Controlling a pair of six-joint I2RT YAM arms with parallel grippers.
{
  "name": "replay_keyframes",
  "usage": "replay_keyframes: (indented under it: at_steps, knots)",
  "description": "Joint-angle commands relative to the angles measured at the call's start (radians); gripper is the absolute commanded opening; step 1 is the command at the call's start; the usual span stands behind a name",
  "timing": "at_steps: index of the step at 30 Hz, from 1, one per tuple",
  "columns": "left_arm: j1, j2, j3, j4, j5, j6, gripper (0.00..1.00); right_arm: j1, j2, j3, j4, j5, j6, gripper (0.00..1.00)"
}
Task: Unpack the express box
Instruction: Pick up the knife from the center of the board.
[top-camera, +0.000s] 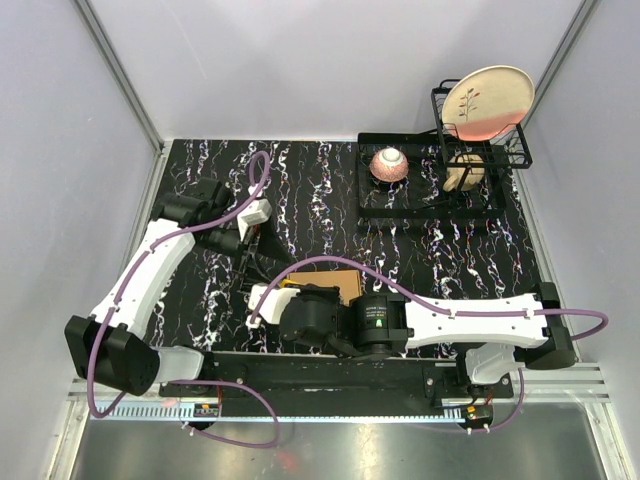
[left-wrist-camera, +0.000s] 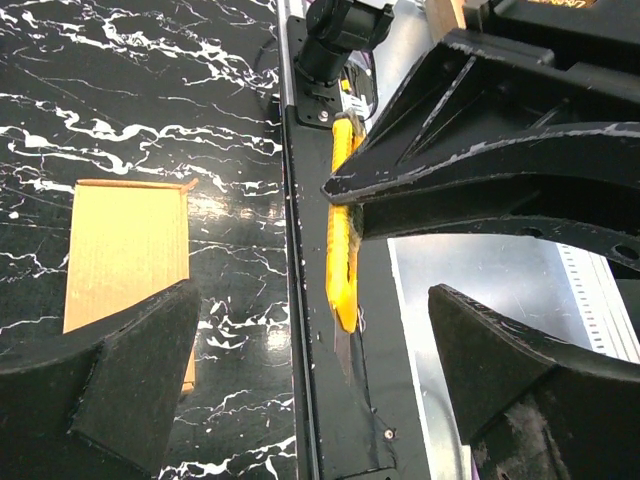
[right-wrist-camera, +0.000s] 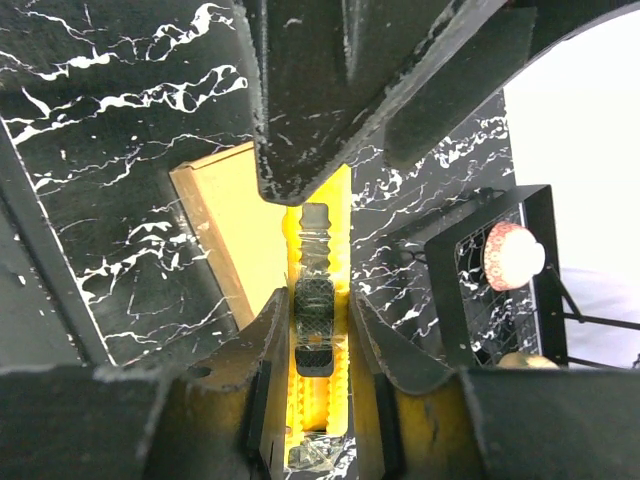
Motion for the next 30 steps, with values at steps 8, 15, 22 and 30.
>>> replay_keyframes:
  at_steps: [8, 15, 22, 30]
  knots:
    - [-0.063, 0.006, -0.007, -0.186, -0.011, 0.002, 0.99, 0.010, 0.017, 0.085, -0.001, 0.061, -0.103, 0.00]
    - [-0.095, 0.047, 0.016, -0.185, -0.017, -0.018, 0.86, 0.010, 0.040, 0.099, 0.002, 0.034, -0.105, 0.00]
    - [-0.120, 0.040, 0.018, -0.185, -0.048, 0.002, 0.63, 0.013, 0.043, 0.099, -0.001, 0.015, -0.106, 0.00]
    - [-0.132, 0.049, 0.022, -0.186, -0.069, 0.004, 0.27, 0.020, 0.049, 0.104, -0.008, 0.015, -0.109, 0.00]
